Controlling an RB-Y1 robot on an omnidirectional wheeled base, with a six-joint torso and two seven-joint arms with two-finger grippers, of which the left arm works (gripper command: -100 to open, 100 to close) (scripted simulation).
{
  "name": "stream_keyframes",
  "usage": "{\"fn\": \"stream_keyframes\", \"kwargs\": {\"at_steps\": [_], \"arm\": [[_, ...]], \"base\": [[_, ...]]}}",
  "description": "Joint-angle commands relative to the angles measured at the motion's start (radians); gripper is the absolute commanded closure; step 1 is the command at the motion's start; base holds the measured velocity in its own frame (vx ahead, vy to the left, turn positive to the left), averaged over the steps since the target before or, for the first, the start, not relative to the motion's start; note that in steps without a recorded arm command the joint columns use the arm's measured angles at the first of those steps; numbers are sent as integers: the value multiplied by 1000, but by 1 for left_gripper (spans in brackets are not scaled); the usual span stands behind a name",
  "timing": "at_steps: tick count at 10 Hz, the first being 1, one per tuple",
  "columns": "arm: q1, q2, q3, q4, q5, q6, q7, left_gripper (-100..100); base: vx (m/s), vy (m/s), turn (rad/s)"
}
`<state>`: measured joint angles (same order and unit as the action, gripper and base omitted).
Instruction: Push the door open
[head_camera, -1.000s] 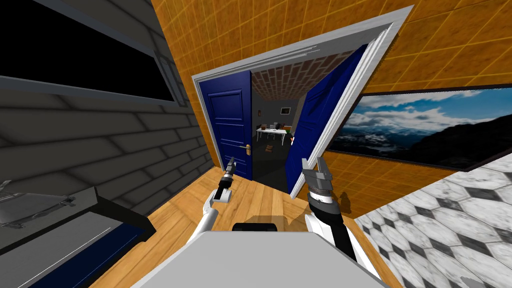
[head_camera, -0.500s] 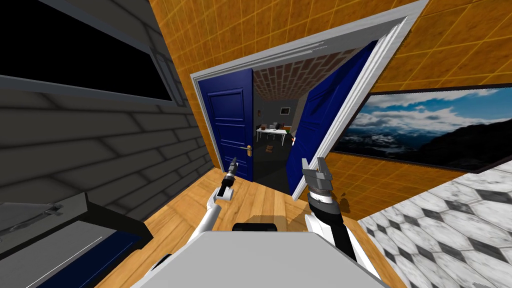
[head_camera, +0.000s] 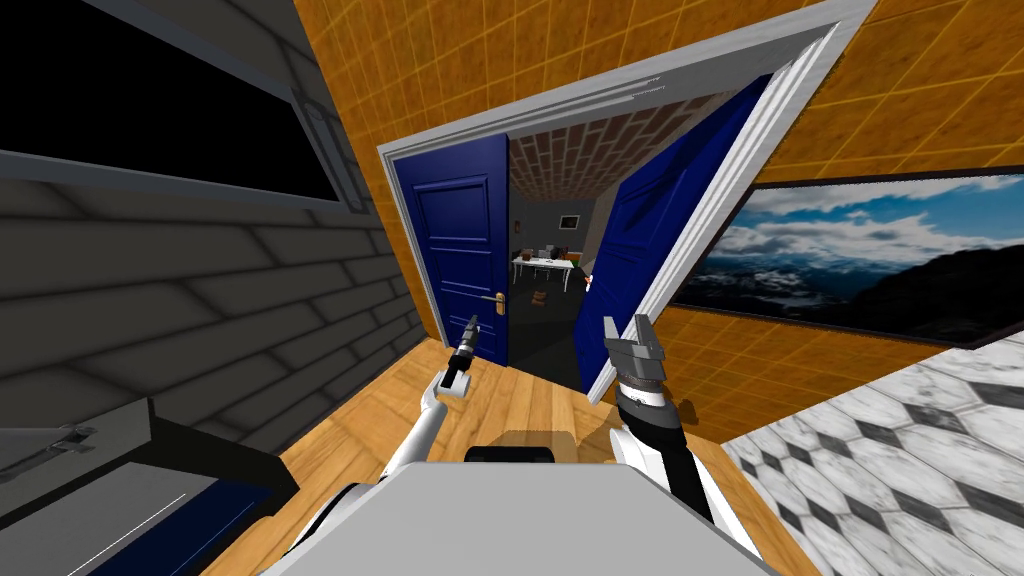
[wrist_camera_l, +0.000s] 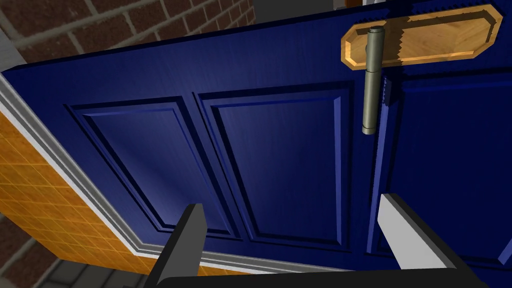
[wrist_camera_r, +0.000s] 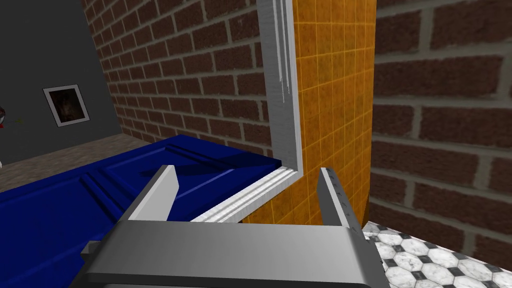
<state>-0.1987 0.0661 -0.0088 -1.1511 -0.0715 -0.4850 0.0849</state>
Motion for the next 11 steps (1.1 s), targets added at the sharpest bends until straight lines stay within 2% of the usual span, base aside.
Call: {"fn": "stream_keyframes", "kwargs": {"at_steps": [1,5,6,7,8,10,11], "arm": [[-25,-1,0,49,-5,-3,7,-100],[-110,-12,0,181,-23,-11,27,-100],[-110,-12,0,188,-23,-11,27,-100],[-130,-15,1,219,-27,-13,32,-100],[-130,-15,1,222,-27,-13,32,-100],[-168,-21,1,279,-35,-17,41,-100],[-168,-21,1,284,-35,-17,41,-100]], "base": [[59,63,-10],[83,88,-29],[57,48,-8],[55,50,-12],[44,39,-11],[55,52,-22],[52,50,-11]]}}
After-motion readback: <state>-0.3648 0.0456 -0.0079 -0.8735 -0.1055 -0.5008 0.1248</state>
